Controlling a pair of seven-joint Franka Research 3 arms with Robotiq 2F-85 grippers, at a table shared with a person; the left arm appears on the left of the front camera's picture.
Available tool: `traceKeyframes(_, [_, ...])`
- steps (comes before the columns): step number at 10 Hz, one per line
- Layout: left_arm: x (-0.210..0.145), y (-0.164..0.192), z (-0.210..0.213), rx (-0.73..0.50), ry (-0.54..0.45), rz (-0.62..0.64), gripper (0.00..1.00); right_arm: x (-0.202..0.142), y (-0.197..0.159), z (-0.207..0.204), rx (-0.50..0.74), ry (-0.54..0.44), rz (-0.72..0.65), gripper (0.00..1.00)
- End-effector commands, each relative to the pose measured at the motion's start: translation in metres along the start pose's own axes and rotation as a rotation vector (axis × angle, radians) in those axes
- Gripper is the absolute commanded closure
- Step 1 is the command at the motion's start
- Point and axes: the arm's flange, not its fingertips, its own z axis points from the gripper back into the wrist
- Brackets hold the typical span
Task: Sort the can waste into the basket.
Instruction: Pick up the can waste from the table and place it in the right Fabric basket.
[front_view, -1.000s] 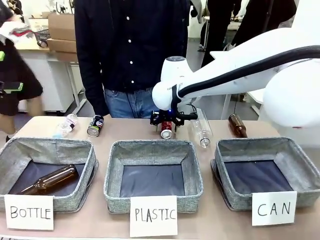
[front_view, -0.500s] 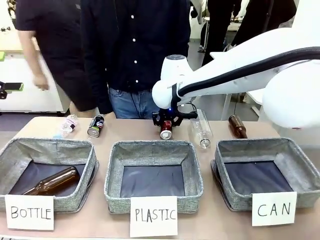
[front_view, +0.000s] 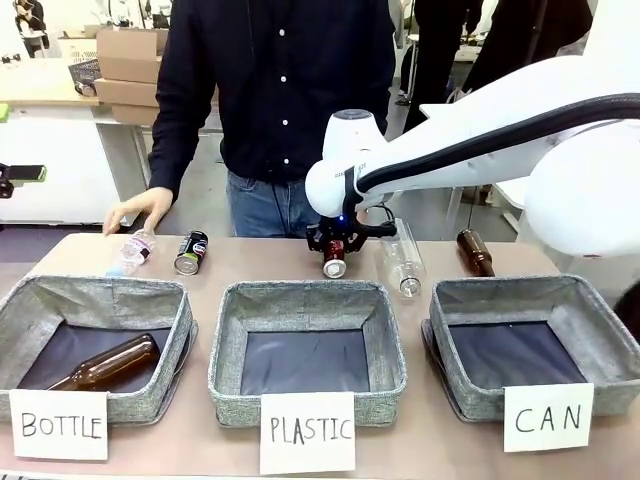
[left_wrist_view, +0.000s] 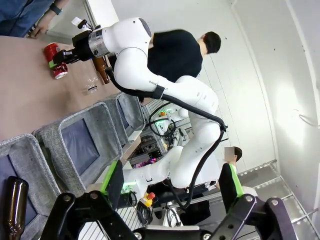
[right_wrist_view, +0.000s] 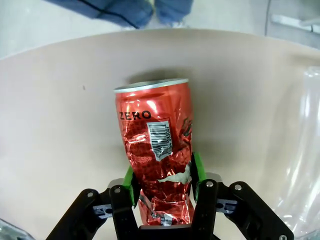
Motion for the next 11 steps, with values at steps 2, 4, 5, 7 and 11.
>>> traceKeyframes(2, [0.002, -0.002, -0.001, -0.019, -0.008, -0.022, 0.00, -0.008, -0.021, 0.039, 0.057, 0.023, 0.045, 0.99])
traceKeyframes(4, [0.002, -0.002, -0.001, -0.019, -0.008, -0.022, 0.00, -0.056, -0.082, 0.154, 0.173, 0.078, 0.247, 0.99])
traceKeyframes(5, [0.002, -0.002, -0.001, -0.019, -0.008, -0.022, 0.00, -0.088, -0.122, 0.196, 0.145, 0.101, 0.298, 0.99])
traceKeyframes(7, [0.002, -0.002, -0.001, -0.019, -0.008, -0.022, 0.00, -0.146, -0.201, 0.235, 0.111, 0.156, 0.338, 0.99])
traceKeyframes(11, [0.002, -0.002, -0.001, -0.019, -0.008, -0.022, 0.00, -0.240, -0.338, 0.231, 0.203, 0.150, 0.320, 0.99])
